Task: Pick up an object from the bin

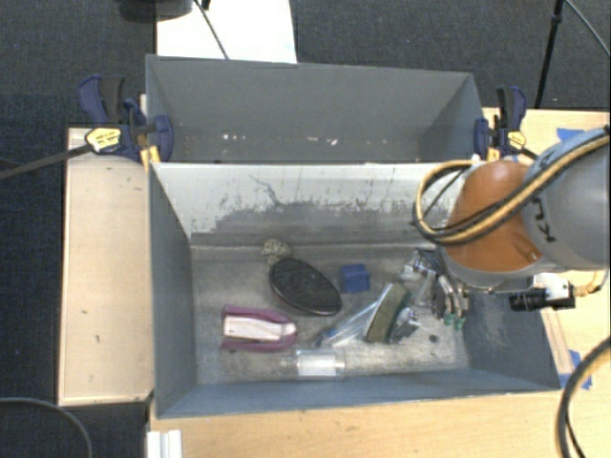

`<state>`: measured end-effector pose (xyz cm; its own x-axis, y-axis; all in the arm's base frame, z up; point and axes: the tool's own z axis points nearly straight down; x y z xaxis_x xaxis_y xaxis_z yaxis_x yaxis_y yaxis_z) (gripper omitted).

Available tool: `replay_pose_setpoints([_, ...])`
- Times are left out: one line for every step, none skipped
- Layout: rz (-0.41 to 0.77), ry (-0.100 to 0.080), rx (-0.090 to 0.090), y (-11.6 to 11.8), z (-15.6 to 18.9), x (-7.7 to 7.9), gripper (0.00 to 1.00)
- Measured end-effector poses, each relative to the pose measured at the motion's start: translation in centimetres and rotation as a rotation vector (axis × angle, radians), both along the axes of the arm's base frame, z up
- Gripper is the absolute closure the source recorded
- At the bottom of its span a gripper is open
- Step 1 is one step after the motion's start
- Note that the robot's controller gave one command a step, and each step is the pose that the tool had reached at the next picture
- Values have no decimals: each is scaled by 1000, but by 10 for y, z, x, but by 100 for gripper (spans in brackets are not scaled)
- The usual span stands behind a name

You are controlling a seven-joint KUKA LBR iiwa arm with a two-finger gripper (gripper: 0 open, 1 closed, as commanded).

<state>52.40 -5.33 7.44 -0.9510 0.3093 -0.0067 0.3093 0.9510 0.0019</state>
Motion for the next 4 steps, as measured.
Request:
replay_pose_setpoints([3, -10, -2, 0, 2, 3, 100])
replay_pose_setpoints([547, -3, -5, 7, 194, -4, 100])
replay_pose_setpoints([543, 3, -2, 7, 191, -5, 0])
replay_pose_setpoints([672, -3, -5, 57, 16, 38, 0])
